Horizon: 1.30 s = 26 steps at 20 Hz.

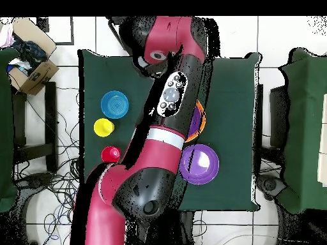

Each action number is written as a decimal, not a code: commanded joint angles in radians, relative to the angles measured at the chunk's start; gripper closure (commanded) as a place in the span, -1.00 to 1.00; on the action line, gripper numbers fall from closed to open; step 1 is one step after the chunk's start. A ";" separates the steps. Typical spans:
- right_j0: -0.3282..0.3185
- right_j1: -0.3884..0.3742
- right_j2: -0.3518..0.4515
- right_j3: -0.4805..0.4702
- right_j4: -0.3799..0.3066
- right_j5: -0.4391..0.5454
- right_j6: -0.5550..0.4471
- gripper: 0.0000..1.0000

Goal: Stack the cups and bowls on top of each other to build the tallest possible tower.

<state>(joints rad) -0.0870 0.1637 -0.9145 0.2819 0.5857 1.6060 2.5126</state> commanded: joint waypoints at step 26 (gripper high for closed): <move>0.001 0.002 0.042 0.000 -0.061 -0.008 -0.107 -1.00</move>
<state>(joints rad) -0.0870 0.1635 -0.9181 0.2813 0.5857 1.6060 2.5126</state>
